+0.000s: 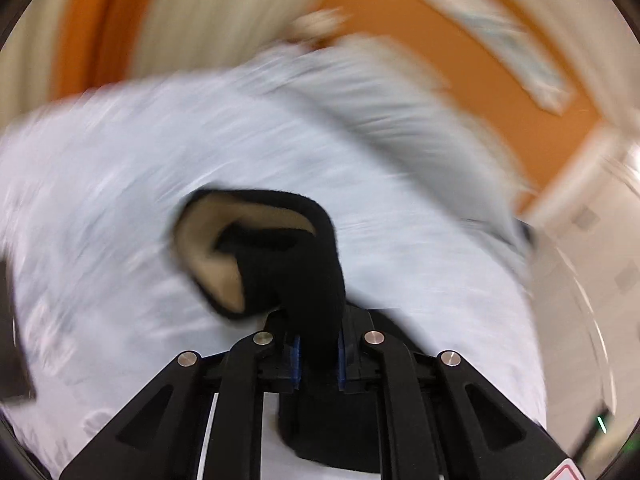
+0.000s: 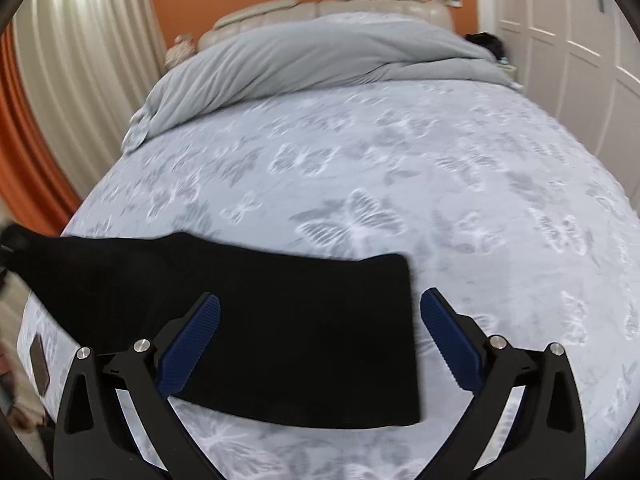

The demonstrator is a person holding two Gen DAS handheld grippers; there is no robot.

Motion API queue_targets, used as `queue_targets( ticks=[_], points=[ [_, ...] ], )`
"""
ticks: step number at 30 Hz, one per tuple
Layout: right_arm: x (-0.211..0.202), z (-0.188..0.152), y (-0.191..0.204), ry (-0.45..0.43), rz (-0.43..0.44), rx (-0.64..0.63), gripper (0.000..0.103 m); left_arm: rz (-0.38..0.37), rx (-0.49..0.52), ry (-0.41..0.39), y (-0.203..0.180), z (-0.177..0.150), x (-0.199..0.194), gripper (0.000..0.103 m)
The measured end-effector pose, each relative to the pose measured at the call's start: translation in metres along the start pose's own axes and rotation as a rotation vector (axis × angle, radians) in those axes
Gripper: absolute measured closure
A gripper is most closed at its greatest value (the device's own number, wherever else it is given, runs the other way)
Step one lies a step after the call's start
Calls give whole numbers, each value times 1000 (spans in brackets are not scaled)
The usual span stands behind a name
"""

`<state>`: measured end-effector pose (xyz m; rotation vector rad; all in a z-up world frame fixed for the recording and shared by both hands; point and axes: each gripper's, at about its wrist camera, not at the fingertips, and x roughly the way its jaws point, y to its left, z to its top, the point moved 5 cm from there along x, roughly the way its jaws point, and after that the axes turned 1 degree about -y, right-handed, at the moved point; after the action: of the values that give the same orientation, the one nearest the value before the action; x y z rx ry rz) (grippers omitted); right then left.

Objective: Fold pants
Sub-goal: 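Fold the pants over with the left gripper toward the right gripper, then release the pants and open both grippers above the folded bundle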

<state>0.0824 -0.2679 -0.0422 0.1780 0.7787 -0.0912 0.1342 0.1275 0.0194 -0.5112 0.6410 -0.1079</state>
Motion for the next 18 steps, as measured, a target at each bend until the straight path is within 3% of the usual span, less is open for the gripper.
queue_targets(
  ticks=[4, 7, 8, 9, 10, 11, 14, 18],
  points=[
    [-14, 3, -42, -24, -62, 57, 5, -213, 217, 23, -137, -36, -21, 94],
    [-22, 1, -78, -29, -99, 107, 5, -256, 374, 100, -208, -92, 2, 91],
    [-24, 0, -88, -27, -111, 121, 5, -240, 414, 151, -225, -121, 23, 85],
    [-25, -1, -99, -23, -121, 138, 5, -230, 440, 203, -234, -144, 45, 77],
    [-26, -4, -110, -13, -120, 156, 5, -220, 465, 268, -239, -170, 66, 48],
    [-26, -6, -116, -3, -115, 166, 5, -170, 491, 332, -239, -200, 91, 36],
    [-28, -11, -130, 14, -97, 188, 5, -126, 531, 363, -231, -239, 111, 36],
    [-28, -16, -122, 33, -32, 153, 5, -159, 548, 260, -231, -217, 75, 24]
  ],
)
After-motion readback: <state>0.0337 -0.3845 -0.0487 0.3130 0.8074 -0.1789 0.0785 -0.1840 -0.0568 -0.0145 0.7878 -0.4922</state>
